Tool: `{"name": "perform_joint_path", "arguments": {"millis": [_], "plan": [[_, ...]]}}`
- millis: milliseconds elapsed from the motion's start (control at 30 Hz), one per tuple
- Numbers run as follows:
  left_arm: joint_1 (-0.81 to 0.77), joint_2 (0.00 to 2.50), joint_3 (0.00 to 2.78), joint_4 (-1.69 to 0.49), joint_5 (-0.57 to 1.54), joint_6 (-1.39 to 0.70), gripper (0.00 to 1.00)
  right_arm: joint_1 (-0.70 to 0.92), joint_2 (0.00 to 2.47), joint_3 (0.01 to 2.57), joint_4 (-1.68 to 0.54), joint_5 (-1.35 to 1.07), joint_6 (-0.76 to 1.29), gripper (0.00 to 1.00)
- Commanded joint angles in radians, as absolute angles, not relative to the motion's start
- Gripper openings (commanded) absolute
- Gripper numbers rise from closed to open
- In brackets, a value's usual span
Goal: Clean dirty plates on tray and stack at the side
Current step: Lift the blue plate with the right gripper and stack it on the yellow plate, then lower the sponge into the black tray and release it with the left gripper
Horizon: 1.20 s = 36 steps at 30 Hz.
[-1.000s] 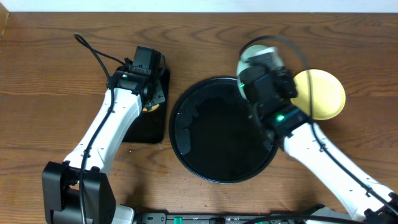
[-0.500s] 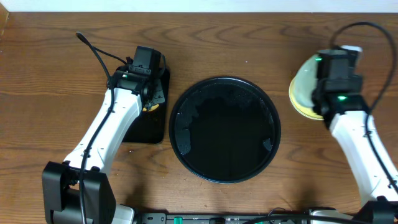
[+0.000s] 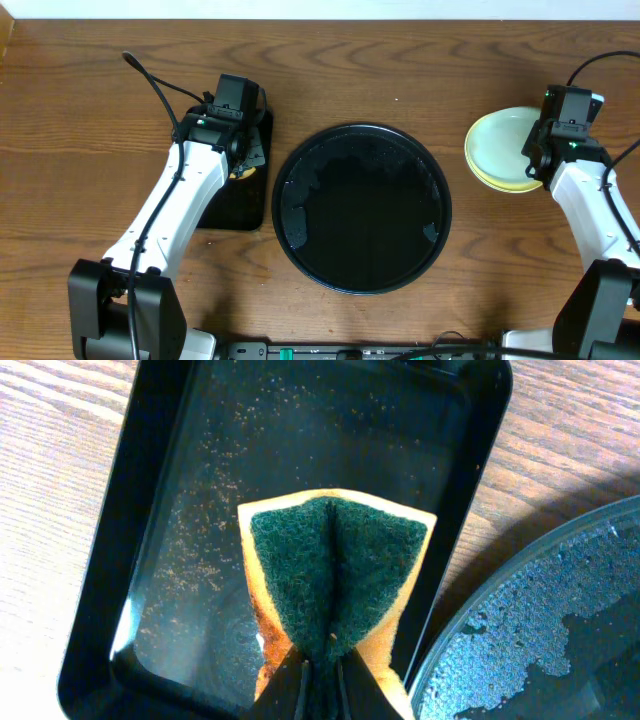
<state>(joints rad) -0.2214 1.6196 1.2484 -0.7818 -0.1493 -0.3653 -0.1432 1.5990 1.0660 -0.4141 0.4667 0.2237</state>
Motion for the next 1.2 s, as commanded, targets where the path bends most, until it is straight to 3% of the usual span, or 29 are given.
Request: {"name": "perform_joint_path", "arguments": {"millis": [0,233,800,1033,1167], "plan": [[-0.219,1.629,1.247,-0.785,-0.166,-0.355,0.08,-0.149,1.593,1.066,-0.427,0.338,0.246,0.49],[-0.215,1.629,1.247,-0.784,-0.165,-0.246,0.07,-0.131,1.590,1.066,-0.558,-0.034,0.246,0.50],[0.059,1.894,1.247,-0.686,0.391,0.002,0.07,-0.026,1.590,1.066,-0.645,-0.038,0.245,0.50],[0.149,1.998,1.247,-0.696,0.382,0.016,0.07,-0.018,1.590,1.066,-0.645,-0.034,0.237,0.50],[0.223,2.001,1.247,-0.712,0.151,-0.171,0.08,-0.018,1.590,1.066,-0.645,-0.034,0.227,0.50]]}}
